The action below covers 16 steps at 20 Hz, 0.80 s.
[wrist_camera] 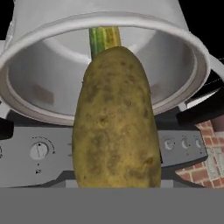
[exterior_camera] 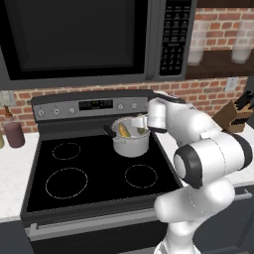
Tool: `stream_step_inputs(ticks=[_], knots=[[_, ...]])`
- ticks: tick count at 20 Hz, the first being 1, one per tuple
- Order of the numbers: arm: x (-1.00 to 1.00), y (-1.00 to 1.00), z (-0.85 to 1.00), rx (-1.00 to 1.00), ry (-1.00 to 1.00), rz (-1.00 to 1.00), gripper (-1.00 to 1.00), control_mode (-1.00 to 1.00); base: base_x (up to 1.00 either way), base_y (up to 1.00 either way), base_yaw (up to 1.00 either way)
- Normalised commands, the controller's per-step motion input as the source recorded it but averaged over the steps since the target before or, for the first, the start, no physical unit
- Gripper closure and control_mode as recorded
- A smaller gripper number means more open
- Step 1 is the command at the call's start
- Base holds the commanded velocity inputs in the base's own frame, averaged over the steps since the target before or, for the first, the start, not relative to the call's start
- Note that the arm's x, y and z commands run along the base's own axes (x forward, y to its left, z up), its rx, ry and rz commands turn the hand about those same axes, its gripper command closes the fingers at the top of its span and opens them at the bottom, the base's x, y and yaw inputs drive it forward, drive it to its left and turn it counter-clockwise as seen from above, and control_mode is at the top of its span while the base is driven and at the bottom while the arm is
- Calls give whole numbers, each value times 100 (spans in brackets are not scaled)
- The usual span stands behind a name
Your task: Put the cucumber and potato in the pot. Retrieve the spatula and lightly stir the vegetables in the pot.
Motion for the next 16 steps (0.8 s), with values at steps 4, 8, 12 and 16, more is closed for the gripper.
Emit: stream_step_inputs(ticks=[4, 8, 12, 16], knots=[[27, 8, -29, 0, 0, 0, 100, -100, 0, 0, 0], [16, 7, -35, 0, 0, 0, 100, -100, 0, 0, 0], [15, 3, -28, 0, 0, 0, 100, -100, 0, 0, 0], [19, 0, -14, 0, 0, 0, 100, -100, 0, 0, 0]])
